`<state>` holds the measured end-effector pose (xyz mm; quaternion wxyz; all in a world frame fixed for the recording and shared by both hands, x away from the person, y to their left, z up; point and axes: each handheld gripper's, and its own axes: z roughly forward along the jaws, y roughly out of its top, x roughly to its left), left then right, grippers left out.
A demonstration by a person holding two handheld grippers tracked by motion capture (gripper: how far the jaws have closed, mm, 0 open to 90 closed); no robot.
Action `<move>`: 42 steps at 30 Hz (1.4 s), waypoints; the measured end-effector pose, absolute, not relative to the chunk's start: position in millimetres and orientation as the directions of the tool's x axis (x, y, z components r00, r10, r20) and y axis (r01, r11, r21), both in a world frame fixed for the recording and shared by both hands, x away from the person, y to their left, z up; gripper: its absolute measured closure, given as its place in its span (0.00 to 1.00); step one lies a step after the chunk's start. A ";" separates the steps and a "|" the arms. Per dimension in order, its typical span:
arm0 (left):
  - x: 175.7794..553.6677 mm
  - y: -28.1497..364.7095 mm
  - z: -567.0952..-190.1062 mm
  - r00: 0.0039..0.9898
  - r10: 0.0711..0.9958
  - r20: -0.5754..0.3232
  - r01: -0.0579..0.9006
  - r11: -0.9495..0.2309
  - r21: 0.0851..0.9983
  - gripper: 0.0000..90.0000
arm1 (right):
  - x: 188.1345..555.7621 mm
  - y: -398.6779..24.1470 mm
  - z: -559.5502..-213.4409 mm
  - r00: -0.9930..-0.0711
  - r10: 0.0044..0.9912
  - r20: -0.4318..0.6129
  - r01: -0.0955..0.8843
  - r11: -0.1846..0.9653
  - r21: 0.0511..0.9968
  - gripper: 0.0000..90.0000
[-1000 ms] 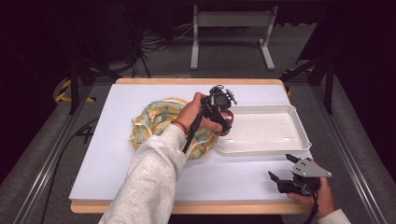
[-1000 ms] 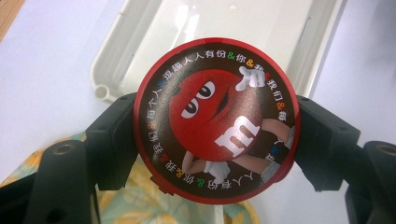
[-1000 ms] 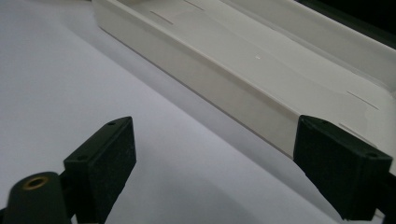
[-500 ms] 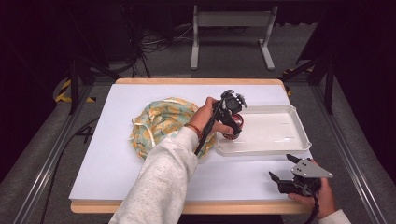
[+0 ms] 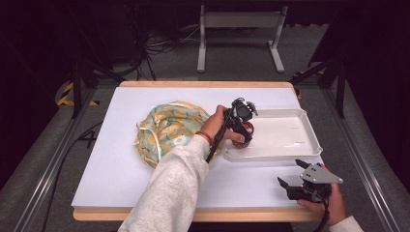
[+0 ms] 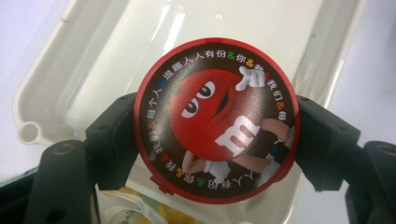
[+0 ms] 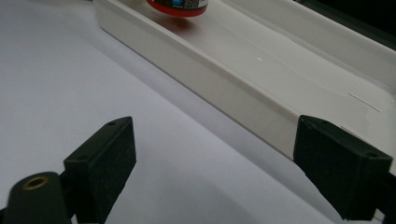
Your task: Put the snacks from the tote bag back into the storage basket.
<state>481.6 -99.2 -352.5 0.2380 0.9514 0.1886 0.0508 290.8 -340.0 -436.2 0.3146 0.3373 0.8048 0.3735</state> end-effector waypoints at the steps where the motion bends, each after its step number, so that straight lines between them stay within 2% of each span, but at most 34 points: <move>1: 482.2 -98.8 -353.1 0.923 0.386 0.001 0.340 -0.815 0.469 0.28 | 291.0 -339.8 -436.2 -0.575 0.778 -0.255 0.308 0.494 0.813 0.15; 18: 483.3 -105.1 -360.8 0.930 0.367 0.001 0.326 -0.827 0.458 0.28 | 290.4 -339.7 -435.7 -0.573 0.779 -0.256 0.305 0.493 0.815 0.15; 24: 484.7 -104.7 -365.4 0.921 0.390 -0.004 0.346 -0.813 0.468 0.28 | 289.6 -340.8 -435.2 -0.568 0.782 -0.255 0.305 0.489 0.817 0.15; 26: 484.1 -102.3 -362.0 0.920 0.392 -0.019 0.349 -0.795 0.496 0.28 | 290.8 -339.6 -435.2 -0.571 0.780 -0.255 0.306 0.490 0.816 0.15; 42: 482.6 -100.1 -360.7 0.924 0.382 0.001 0.331 -0.803 0.495 0.29 | 292.4 -337.9 -435.8 -0.579 0.775 -0.255 0.303 0.494 0.815 0.16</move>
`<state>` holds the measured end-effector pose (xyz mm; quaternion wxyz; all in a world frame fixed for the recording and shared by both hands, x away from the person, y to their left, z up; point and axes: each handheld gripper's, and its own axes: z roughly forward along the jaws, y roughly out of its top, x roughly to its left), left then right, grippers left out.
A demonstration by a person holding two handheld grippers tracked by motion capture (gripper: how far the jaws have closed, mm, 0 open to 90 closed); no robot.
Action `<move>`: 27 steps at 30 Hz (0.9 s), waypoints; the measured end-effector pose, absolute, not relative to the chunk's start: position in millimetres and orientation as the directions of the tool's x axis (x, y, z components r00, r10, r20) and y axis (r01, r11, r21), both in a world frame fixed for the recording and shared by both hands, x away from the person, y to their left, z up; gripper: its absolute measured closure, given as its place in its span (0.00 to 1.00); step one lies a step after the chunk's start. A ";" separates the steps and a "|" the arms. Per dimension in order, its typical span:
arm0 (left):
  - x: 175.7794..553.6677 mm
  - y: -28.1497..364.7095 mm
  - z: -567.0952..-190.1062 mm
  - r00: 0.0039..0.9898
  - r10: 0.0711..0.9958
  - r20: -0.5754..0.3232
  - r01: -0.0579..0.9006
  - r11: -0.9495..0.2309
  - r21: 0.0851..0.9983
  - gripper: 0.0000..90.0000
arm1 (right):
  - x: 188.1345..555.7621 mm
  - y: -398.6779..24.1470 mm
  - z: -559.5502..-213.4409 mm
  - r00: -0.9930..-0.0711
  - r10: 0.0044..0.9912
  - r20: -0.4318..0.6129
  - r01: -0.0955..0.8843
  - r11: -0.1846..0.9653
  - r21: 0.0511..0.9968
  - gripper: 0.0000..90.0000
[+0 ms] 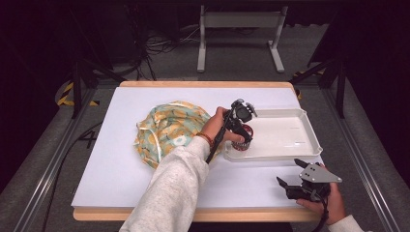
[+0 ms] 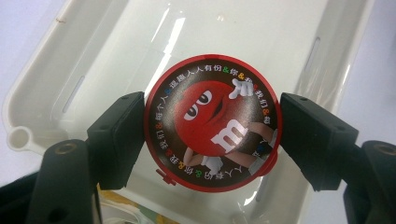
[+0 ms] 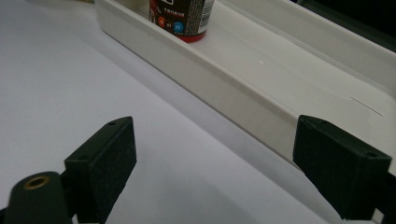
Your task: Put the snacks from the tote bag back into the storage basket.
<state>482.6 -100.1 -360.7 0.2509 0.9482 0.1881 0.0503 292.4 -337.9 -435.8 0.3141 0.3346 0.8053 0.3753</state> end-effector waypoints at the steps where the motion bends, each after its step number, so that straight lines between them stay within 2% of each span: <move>1: 482.8 -99.9 -360.6 0.924 0.383 -0.002 0.334 -0.803 0.493 0.29 | 292.4 -338.1 -435.8 -0.578 0.775 -0.255 0.304 0.494 0.815 0.15; 5: 482.9 -97.8 -358.7 0.922 0.386 -0.016 0.341 -0.795 0.501 0.29 | 291.7 -338.5 -435.0 -0.574 0.779 -0.252 0.303 0.488 0.818 0.15; 17: 477.5 -97.2 -349.9 0.924 0.380 0.035 0.314 -0.808 0.498 0.30 | 293.7 -337.7 -434.6 -0.577 0.778 -0.248 0.301 0.485 0.821 0.16; 27: 471.7 -89.5 -339.4 0.919 0.387 0.079 0.298 -0.810 0.504 0.24 | 294.4 -336.4 -434.7 -0.586 0.772 -0.246 0.299 0.488 0.820 0.15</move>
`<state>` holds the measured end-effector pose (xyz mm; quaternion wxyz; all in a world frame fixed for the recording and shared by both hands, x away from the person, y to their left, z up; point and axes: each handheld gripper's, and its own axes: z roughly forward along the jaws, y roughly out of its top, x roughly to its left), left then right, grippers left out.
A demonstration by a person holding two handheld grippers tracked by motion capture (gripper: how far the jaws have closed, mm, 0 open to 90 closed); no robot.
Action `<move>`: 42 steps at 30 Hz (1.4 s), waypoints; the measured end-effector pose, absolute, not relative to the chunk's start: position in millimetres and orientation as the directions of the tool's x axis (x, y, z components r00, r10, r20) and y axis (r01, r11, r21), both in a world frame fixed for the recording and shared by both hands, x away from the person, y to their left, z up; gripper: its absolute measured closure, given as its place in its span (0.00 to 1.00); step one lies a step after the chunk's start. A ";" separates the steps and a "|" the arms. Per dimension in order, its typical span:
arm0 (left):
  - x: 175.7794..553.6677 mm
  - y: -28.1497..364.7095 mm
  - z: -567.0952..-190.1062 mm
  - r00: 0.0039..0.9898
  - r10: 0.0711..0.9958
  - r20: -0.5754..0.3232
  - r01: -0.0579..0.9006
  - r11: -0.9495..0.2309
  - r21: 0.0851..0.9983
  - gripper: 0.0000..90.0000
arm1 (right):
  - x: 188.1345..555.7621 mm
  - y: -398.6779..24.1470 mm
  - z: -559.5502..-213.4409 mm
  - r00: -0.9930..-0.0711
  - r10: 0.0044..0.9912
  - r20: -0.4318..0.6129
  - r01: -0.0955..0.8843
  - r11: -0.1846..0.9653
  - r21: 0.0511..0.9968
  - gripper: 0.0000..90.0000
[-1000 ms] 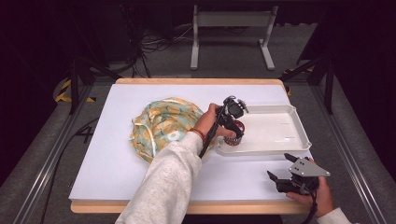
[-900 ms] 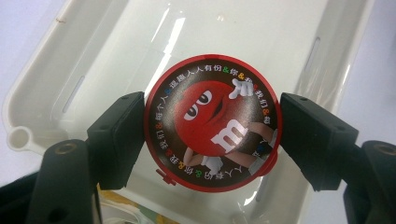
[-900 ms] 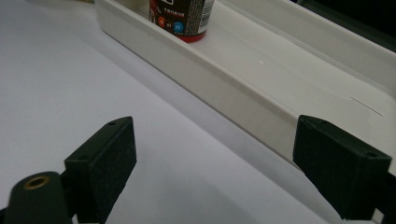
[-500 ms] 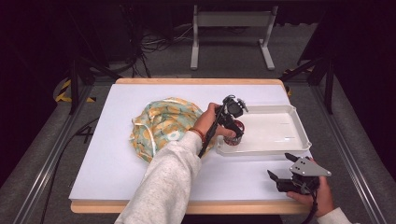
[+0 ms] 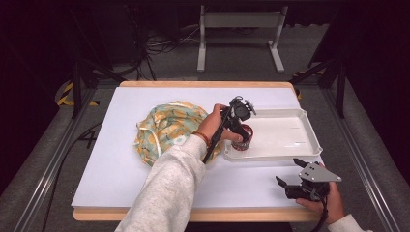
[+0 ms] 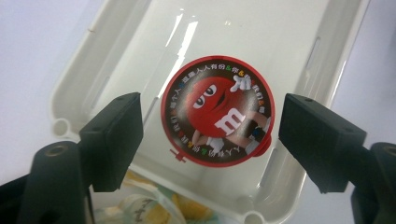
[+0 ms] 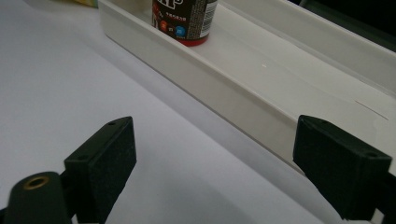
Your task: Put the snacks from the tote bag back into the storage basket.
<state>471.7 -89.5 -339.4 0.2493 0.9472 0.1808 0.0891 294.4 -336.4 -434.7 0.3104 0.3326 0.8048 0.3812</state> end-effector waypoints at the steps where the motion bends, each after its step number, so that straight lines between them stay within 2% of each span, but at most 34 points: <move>1: 470.9 -88.1 -337.9 0.920 0.384 0.075 0.296 -0.809 0.507 0.24 | 294.6 -336.5 -434.7 -0.587 0.772 -0.244 0.300 0.487 0.820 0.15; 15: 460.6 -65.6 -323.3 0.914 0.384 0.128 0.259 -0.799 0.543 0.11 | 294.8 -335.7 -434.4 -0.580 0.776 -0.247 0.299 0.485 0.822 0.15; 23: 461.1 -48.9 -319.8 0.902 0.407 0.144 0.265 -0.786 0.559 0.09 | 294.5 -336.3 -433.9 -0.575 0.780 -0.248 0.297 0.481 0.825 0.15; 35: 450.1 -25.0 -320.5 0.903 0.392 0.176 0.231 -0.789 0.570 0.08 | 295.4 -335.0 -434.5 -0.578 0.778 -0.247 0.302 0.485 0.821 0.15; 37: 448.1 -20.3 -321.4 0.895 0.394 0.211 0.222 -0.802 0.555 0.07 | 295.7 -334.6 -434.8 -0.578 0.777 -0.250 0.302 0.488 0.819 0.15; 42: 445.3 -4.6 -323.5 0.884 0.410 0.224 0.228 -0.797 0.559 0.06 | 295.9 -335.7 -435.2 -0.572 0.782 -0.246 0.306 0.482 0.821 0.15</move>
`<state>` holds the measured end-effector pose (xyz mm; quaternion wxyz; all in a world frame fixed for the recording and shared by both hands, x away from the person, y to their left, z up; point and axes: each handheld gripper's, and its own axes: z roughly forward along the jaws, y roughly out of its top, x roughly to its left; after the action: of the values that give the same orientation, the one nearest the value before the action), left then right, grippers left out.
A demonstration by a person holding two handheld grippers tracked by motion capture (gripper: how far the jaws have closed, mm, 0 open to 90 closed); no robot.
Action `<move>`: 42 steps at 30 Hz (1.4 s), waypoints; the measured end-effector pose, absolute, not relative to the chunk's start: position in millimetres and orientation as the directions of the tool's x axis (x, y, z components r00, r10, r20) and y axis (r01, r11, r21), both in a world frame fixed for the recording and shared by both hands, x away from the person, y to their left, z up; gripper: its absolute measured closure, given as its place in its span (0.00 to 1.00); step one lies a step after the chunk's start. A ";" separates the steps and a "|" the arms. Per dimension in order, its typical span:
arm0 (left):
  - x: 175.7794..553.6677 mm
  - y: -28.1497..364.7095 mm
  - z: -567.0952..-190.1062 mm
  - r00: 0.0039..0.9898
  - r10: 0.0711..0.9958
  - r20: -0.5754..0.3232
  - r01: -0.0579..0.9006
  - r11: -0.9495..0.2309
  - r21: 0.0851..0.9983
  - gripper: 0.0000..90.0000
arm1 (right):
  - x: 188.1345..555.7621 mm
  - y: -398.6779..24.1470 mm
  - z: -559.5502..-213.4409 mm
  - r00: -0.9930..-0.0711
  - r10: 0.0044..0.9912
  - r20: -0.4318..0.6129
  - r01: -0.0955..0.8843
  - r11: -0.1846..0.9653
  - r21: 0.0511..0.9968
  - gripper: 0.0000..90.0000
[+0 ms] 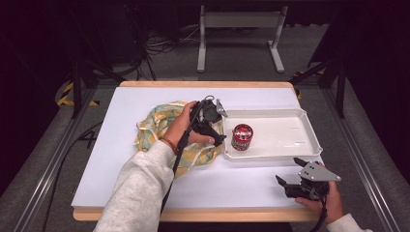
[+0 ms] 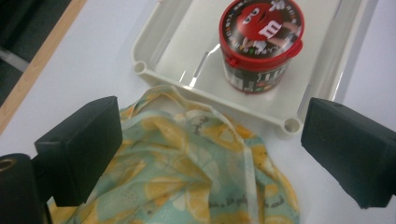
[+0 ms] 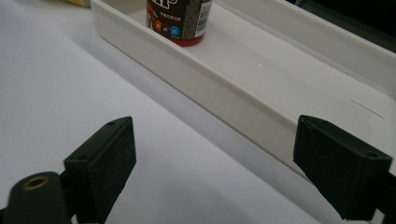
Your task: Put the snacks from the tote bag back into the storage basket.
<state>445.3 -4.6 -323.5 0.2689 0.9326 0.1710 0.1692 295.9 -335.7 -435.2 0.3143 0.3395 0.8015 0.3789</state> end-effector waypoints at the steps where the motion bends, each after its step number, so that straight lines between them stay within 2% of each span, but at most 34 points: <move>1: 444.6 -1.9 -324.3 0.886 0.407 0.224 0.227 -0.800 0.556 0.07 | 296.1 -335.8 -435.3 -0.572 0.783 -0.246 0.307 0.482 0.821 0.15; 21: 430.6 33.5 -337.6 0.856 0.440 0.271 0.216 -0.782 0.585 0.08 | 295.9 -332.2 -435.1 -0.583 0.773 -0.251 0.304 0.494 0.814 0.15; 42: 423.4 65.2 -352.8 0.833 0.465 0.300 0.244 -0.795 0.555 0.08 | 293.8 -327.6 -433.2 -0.599 0.764 -0.242 0.303 0.495 0.814 0.15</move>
<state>423.4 65.2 -352.8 0.2560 0.9225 0.1921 0.2158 293.8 -327.6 -433.2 0.3038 0.3293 0.8095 0.3795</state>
